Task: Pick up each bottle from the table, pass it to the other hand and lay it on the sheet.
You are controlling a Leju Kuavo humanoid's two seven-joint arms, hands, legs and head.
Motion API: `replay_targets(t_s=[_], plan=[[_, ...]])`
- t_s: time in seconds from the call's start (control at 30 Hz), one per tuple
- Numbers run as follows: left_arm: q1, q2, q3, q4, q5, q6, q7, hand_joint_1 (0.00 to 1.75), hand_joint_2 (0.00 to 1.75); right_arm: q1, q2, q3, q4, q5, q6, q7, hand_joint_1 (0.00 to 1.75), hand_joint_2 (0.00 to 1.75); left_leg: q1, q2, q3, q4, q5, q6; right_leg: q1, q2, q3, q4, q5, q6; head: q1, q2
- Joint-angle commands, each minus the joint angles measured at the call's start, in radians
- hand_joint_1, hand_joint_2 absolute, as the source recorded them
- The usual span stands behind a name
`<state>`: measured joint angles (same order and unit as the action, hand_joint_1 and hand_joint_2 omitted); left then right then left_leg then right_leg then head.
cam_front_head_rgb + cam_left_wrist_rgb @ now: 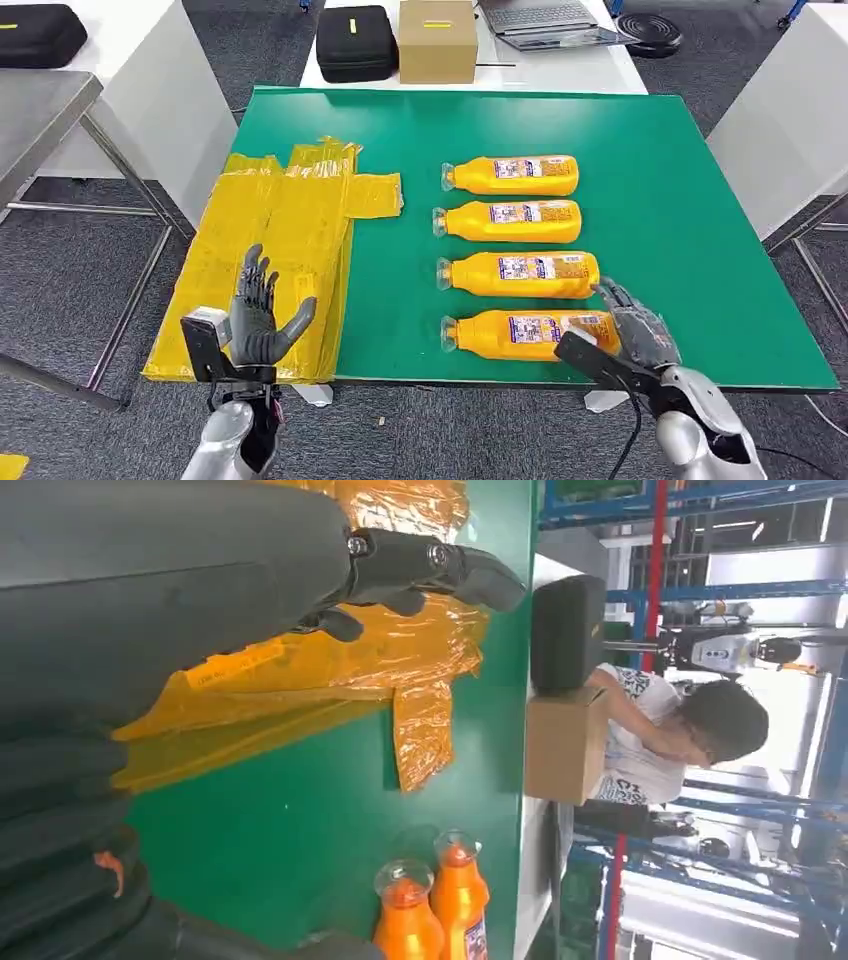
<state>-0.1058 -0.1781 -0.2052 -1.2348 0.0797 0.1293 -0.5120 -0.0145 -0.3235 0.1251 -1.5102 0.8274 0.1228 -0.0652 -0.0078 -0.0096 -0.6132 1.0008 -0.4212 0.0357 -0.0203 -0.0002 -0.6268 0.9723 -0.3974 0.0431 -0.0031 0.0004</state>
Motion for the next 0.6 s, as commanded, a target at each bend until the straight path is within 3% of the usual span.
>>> replay_targets(t_s=[0.03,0.3,0.6], plan=[[-0.042,0.03,-0.03,0.074,-0.026,0.044,-0.013,0.0,1.75,-0.114,-0.006,0.088,0.153,0.006,0.018,0.005,0.0,1.75,0.001,0.003,0.005,-0.001,-0.002,-0.002,0.001,0.002,0.005,-0.001,-0.001,-0.002,0.0,0.0],[-0.043,0.041,-0.037,0.081,-0.006,0.036,-0.016,0.0,1.75,-0.196,-0.034,0.154,0.231,-0.02,0.036,-0.004,0.0,1.75,0.001,0.004,0.006,-0.001,-0.002,-0.002,0.002,0.003,0.005,-0.001,-0.001,-0.002,0.0,0.0],[-0.053,0.042,-0.043,0.09,-0.006,0.032,-0.015,0.0,1.75,-0.182,-0.045,0.153,0.217,-0.033,0.038,-0.001,0.0,1.75,0.002,0.002,0.007,0.0,-0.003,-0.002,0.002,0.001,0.007,-0.001,-0.002,-0.002,0.0,0.0]])
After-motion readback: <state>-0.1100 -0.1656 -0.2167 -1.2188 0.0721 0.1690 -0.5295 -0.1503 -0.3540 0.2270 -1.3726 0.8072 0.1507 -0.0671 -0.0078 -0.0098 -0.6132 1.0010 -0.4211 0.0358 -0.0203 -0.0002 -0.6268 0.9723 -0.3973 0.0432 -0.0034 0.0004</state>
